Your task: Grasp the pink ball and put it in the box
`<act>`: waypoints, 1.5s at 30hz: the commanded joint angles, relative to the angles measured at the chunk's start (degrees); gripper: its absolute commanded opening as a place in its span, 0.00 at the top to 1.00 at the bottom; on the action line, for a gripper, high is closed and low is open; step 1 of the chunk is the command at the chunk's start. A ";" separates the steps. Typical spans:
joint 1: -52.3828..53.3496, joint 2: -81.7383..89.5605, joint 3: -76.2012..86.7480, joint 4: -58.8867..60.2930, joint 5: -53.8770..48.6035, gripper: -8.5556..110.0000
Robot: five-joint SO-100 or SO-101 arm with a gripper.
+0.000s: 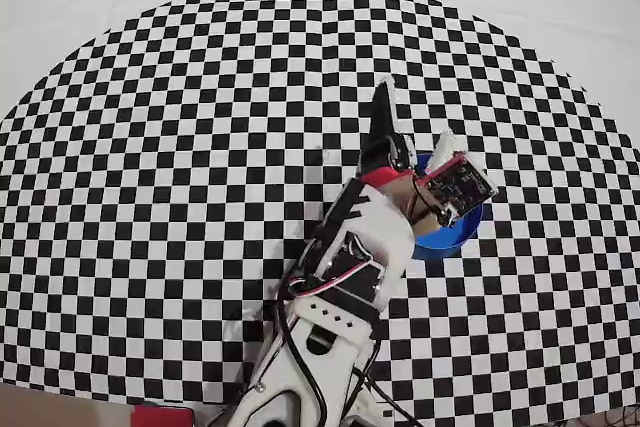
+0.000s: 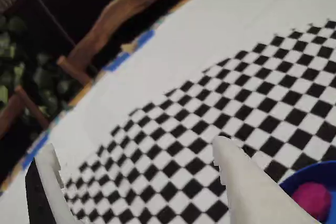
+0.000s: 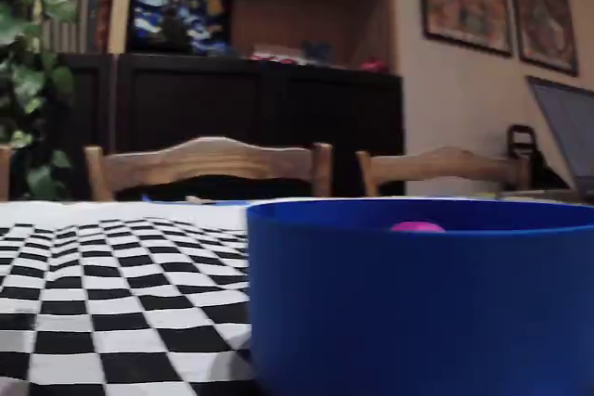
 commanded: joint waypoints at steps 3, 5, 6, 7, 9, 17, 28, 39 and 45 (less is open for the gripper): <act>-5.89 5.01 -2.20 2.72 12.74 0.65; -8.09 6.42 -2.20 4.22 18.28 0.66; -9.32 7.03 -2.20 4.83 20.74 0.68; -10.55 7.82 -2.20 5.62 23.03 0.69; -13.01 9.58 -2.20 7.29 27.95 0.71; -22.15 16.79 -2.72 18.98 41.31 0.89; -25.93 21.80 -2.55 40.87 53.96 0.93; -26.02 22.06 -2.02 52.73 55.46 0.93; -25.84 22.06 -0.09 54.58 54.58 0.93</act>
